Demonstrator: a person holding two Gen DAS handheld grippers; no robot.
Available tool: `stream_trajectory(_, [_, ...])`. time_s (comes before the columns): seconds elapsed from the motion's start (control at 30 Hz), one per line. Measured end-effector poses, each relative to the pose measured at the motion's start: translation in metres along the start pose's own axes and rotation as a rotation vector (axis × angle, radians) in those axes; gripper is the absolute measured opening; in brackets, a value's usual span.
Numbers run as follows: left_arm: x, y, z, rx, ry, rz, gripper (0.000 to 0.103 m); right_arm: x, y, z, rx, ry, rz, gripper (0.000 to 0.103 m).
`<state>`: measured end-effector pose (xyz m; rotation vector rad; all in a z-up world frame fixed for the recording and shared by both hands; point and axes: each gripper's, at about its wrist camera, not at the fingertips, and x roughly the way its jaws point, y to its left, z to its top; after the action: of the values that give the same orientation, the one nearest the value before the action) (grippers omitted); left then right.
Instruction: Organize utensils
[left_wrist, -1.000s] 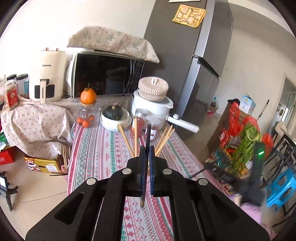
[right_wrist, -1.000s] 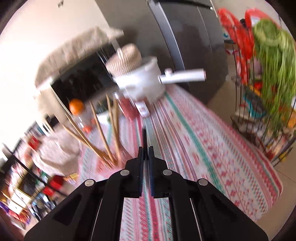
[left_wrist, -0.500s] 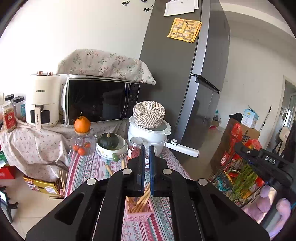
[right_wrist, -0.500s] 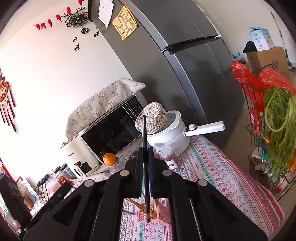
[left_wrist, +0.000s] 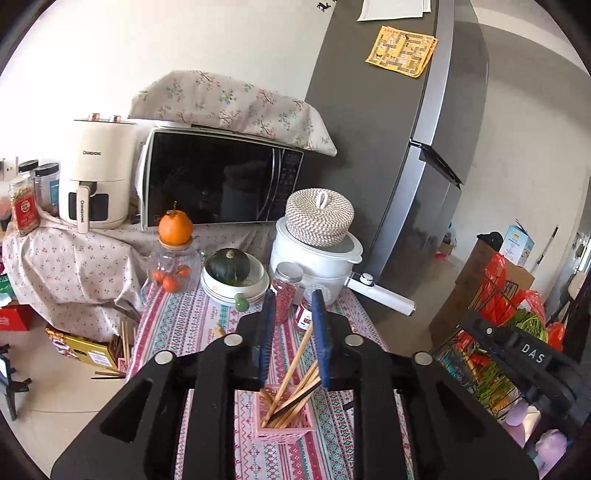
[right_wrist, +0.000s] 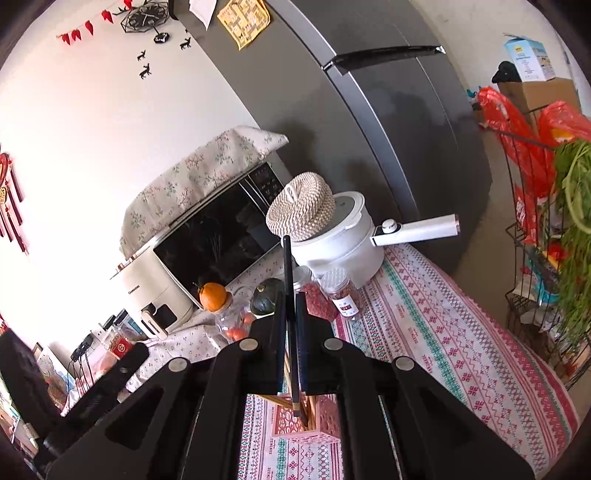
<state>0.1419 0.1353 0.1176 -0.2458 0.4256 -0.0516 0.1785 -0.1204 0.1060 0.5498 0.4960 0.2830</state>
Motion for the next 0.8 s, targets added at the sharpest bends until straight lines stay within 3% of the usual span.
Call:
stream_trajectory(0.27, [-0.003,0.017,0.0,-0.04,0.017,0.011,0.025,0.025,0.023,-0.015,-0.029,0.022,0.004,0.005])
stream_trajectory(0.47, [-0.001,0.027,-0.009,-0.061,0.037,0.029,0.036,0.067,0.024,-0.036,-0.044,0.088,0.014,0.011])
stream_trajectory(0.6, [-0.01,0.026,-0.013,-0.048,0.0,0.068,0.043,0.062,0.03,-0.041,-0.103,0.091,-0.005,0.014])
stream_trajectory(0.67, [-0.015,0.024,-0.015,-0.05,-0.018,0.073,0.049,0.05,0.032,-0.04,-0.136,0.077,-0.023,0.02])
stream_trajectory(0.73, [-0.02,0.021,-0.02,-0.046,-0.04,0.097,0.055,0.041,0.03,-0.04,-0.155,0.067,-0.041,0.038])
stream_trajectory(0.8, [-0.023,0.018,-0.026,-0.038,-0.051,0.118,0.059,0.029,0.027,-0.042,-0.182,0.055,-0.069,0.038])
